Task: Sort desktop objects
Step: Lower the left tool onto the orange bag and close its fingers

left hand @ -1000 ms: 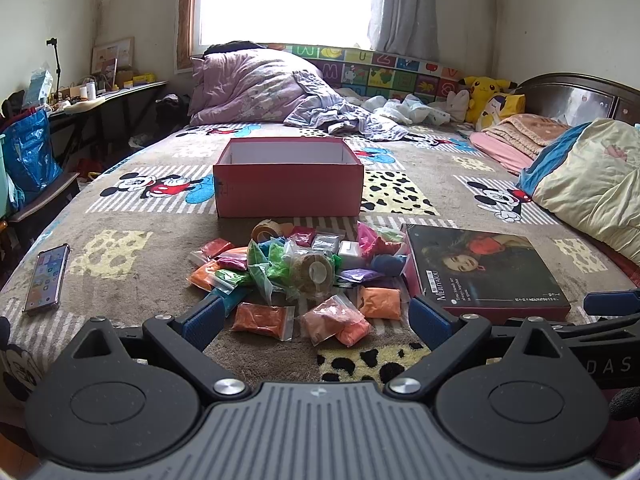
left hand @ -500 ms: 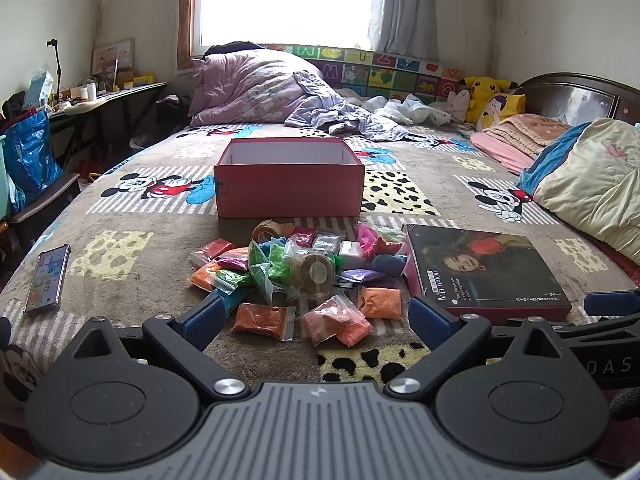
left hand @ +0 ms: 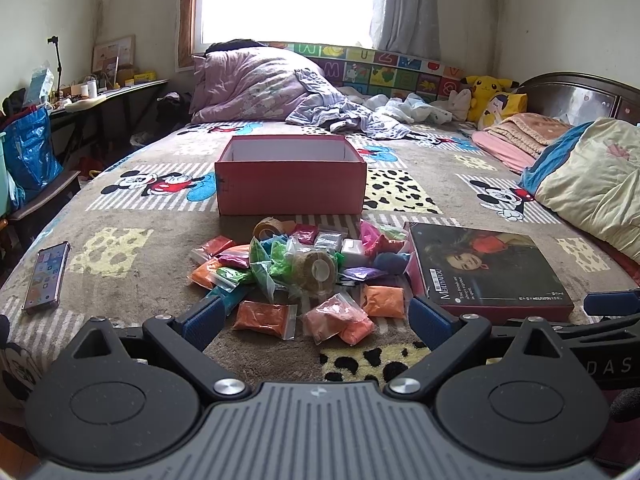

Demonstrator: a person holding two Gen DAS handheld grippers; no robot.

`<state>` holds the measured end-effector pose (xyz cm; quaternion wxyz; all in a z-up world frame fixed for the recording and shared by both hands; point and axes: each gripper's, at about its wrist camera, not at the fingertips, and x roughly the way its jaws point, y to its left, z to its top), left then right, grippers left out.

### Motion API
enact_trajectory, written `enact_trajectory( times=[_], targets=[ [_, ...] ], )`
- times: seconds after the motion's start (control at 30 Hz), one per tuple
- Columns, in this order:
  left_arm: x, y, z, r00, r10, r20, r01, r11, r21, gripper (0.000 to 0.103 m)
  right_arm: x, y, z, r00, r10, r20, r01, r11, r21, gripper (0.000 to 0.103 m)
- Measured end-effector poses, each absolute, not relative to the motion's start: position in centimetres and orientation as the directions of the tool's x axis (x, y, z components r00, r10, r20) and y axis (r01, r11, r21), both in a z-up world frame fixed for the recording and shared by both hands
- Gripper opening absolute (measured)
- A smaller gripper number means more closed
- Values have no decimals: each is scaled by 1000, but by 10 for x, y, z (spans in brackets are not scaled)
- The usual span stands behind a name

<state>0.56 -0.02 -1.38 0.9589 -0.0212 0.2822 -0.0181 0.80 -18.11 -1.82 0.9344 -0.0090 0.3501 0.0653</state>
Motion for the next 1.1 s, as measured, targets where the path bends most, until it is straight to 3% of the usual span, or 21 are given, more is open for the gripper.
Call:
enact_trajectory(
  times=[0.17, 0.33, 0.53, 0.7, 0.93, 1.1],
  targets=[
    [12, 9, -20, 844, -58, -533, 13, 996, -89, 99, 13, -181, -25, 751, 160, -641, -170, 984, 47, 102],
    [23, 14, -36, 854, -30, -519, 14, 999, -34, 99, 25, -181, -39, 752, 153, -641, -171, 985, 34, 102],
    [39, 29, -60, 885, -31, -464, 7, 999, -53, 99, 38, -182, -58, 816, 242, -525, -253, 966, 51, 102],
    [63, 40, -81, 844, -82, -531, 49, 996, -76, 99, 67, -172, -74, 804, 245, -542, -296, 955, -8, 103],
    [99, 37, -116, 781, -148, -607, 162, 986, -31, 99, 120, -172, -91, 753, 362, -550, -381, 921, 85, 103],
    [114, 28, -134, 772, -239, -589, 299, 954, 5, 99, 140, -182, -115, 755, 401, -519, -385, 912, 143, 102]
  ],
)
